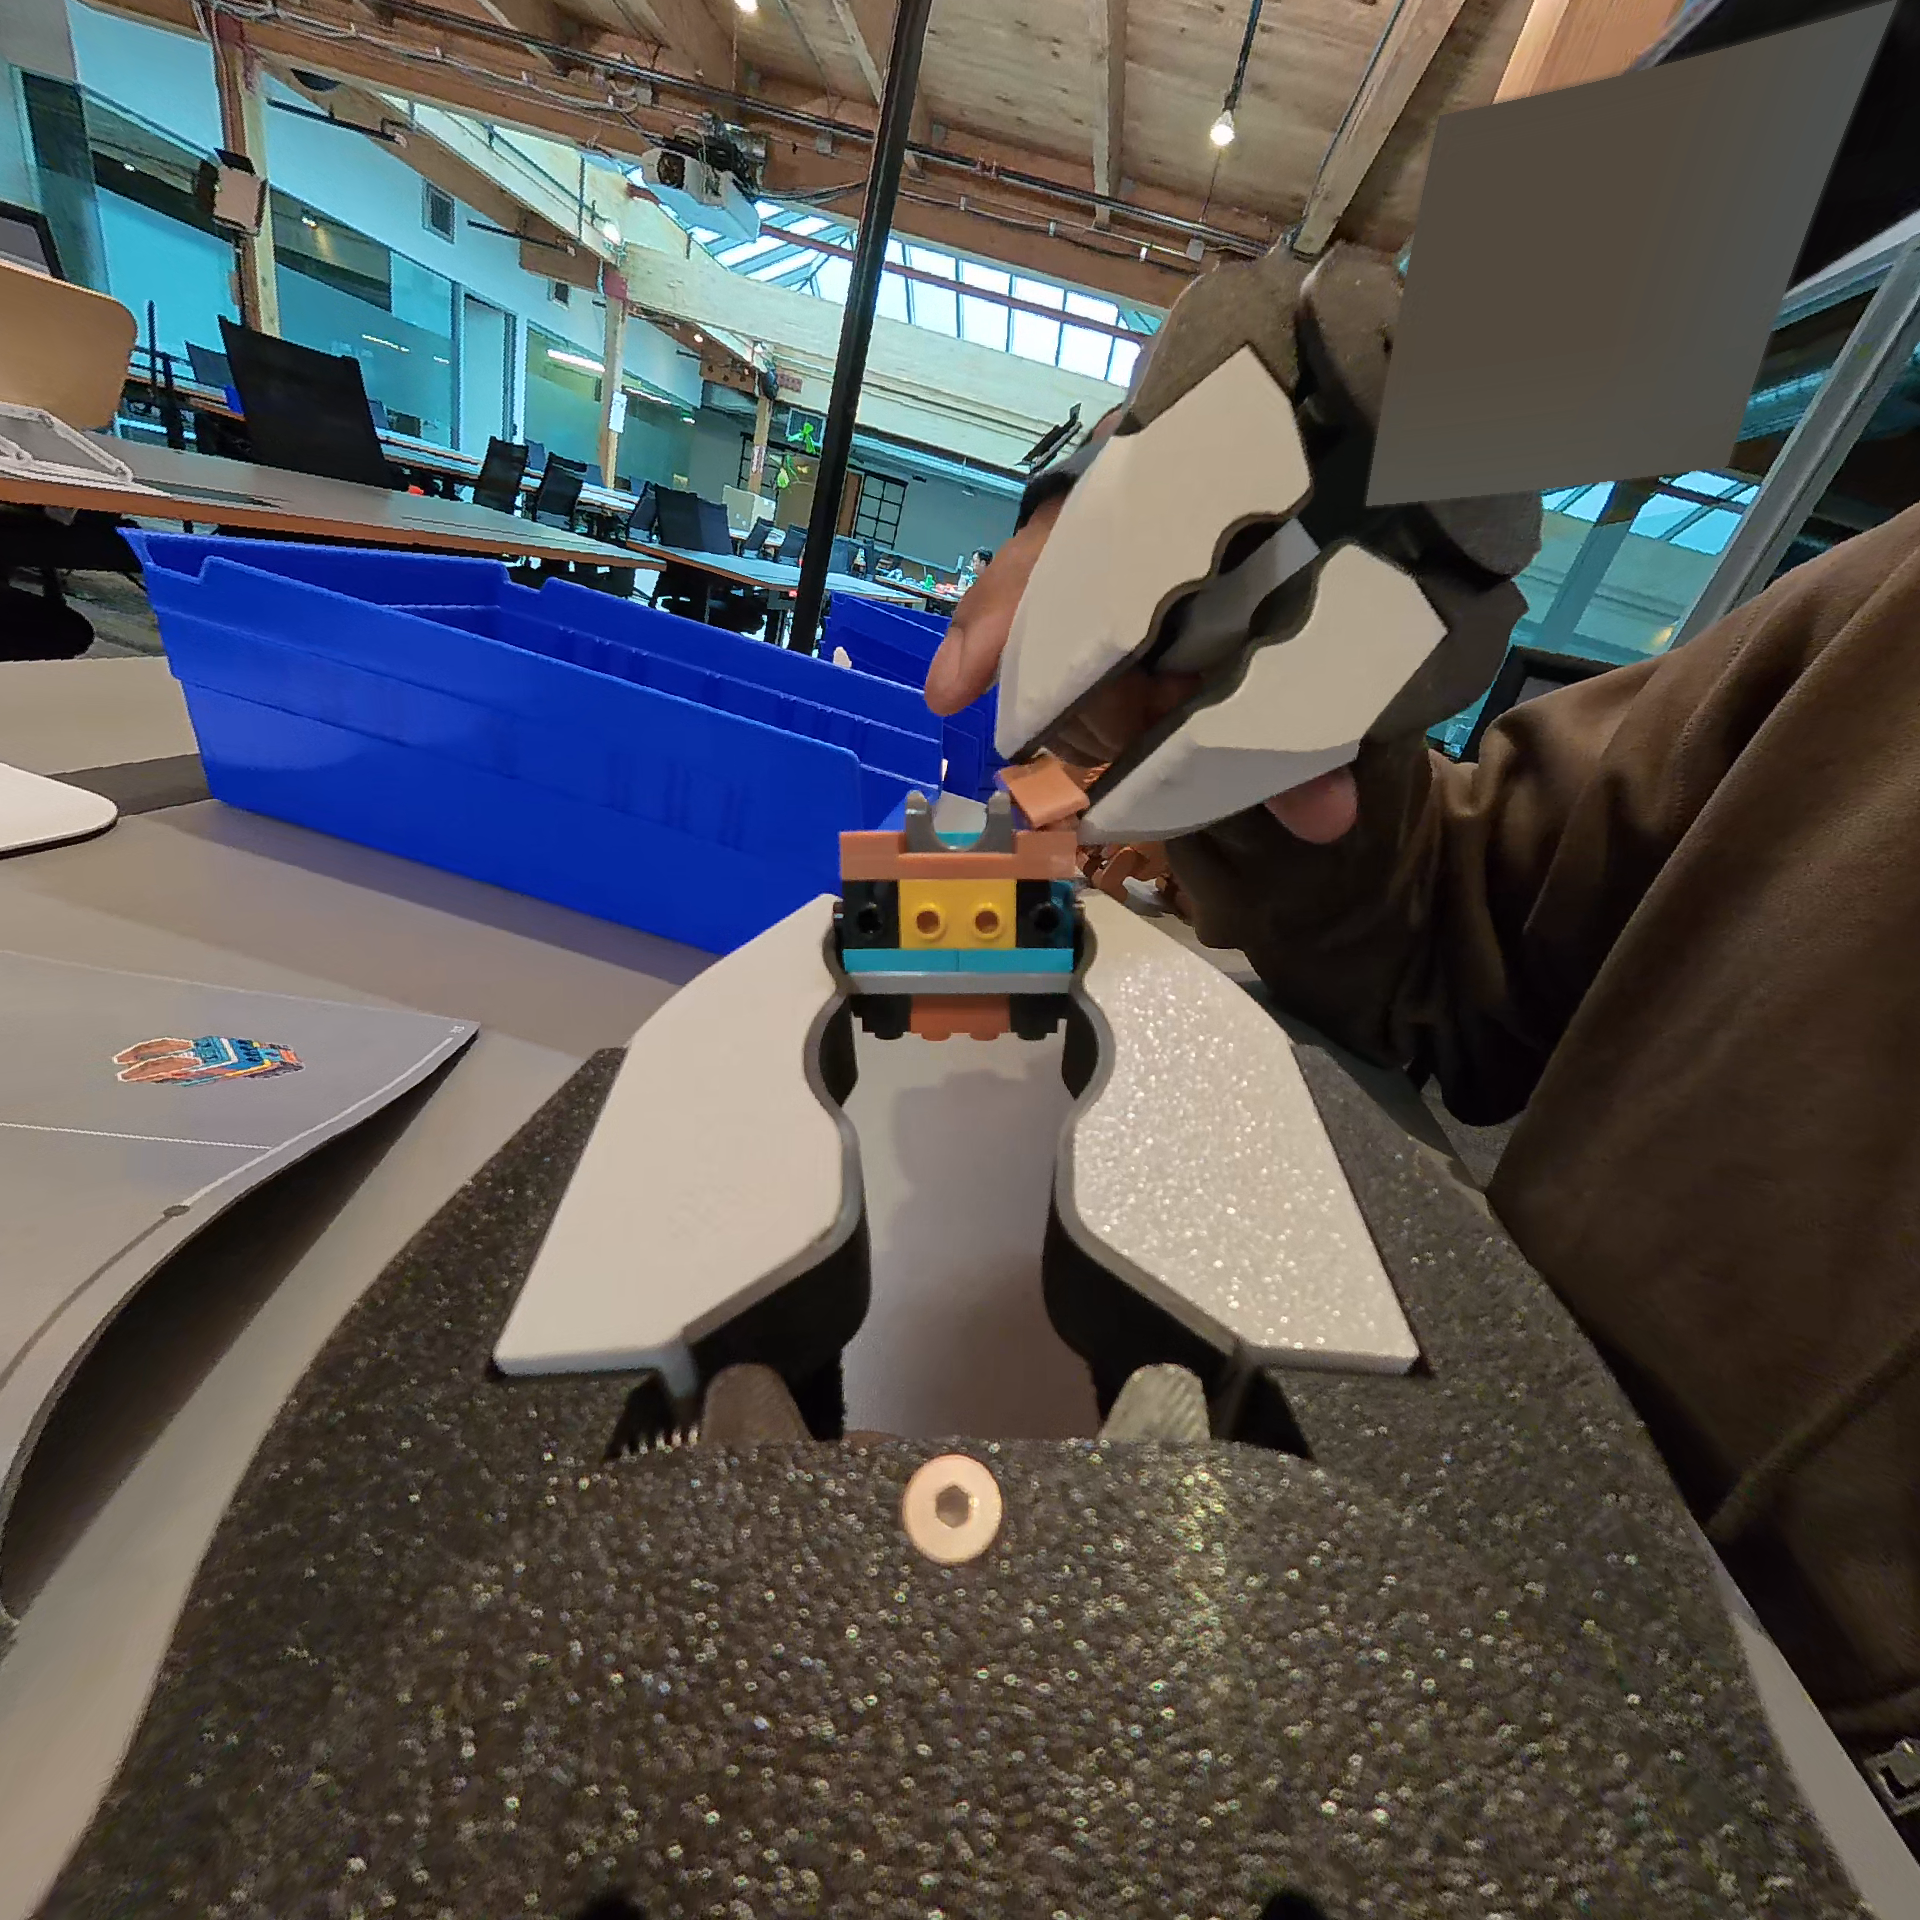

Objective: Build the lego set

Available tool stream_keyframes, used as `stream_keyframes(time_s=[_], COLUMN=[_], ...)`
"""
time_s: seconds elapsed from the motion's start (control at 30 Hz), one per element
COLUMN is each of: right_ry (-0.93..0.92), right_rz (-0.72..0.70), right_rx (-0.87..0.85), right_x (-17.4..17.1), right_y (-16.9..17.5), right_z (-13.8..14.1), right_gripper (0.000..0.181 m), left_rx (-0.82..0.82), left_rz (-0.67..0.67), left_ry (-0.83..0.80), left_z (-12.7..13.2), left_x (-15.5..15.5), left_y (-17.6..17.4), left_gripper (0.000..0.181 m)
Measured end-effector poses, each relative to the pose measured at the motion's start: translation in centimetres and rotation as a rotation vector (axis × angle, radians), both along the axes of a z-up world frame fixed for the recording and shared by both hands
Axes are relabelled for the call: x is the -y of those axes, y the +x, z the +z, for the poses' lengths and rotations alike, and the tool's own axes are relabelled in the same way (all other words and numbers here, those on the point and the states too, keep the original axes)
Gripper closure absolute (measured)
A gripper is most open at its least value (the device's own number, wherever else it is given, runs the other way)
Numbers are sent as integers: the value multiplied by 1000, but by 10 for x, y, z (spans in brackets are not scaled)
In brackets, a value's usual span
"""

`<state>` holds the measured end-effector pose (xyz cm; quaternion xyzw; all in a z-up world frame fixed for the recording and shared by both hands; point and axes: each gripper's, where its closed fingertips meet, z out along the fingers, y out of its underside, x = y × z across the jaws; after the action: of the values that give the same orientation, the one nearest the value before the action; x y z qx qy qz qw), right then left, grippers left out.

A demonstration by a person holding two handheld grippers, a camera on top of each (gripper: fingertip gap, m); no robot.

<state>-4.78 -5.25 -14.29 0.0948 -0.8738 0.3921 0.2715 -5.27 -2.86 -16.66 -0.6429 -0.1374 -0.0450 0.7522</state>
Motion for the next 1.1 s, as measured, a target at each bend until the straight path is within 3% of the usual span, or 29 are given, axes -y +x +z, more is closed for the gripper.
stream_keyframes(time_s=[0.4, 1.1], right_ry=[25, -11], right_rz=[-64, -65], right_rx=[-59, 35], right_x=[1, 1], right_y=[-1, 0], right_z=[1, 1], right_gripper=[172, 170], left_rx=[2, -10], left_rz=[9, 7], left_ry=[6, 2], left_z=[1, 1], left_x=[1, 1], left_y=[-1, 0], left_gripper=[144, 144])
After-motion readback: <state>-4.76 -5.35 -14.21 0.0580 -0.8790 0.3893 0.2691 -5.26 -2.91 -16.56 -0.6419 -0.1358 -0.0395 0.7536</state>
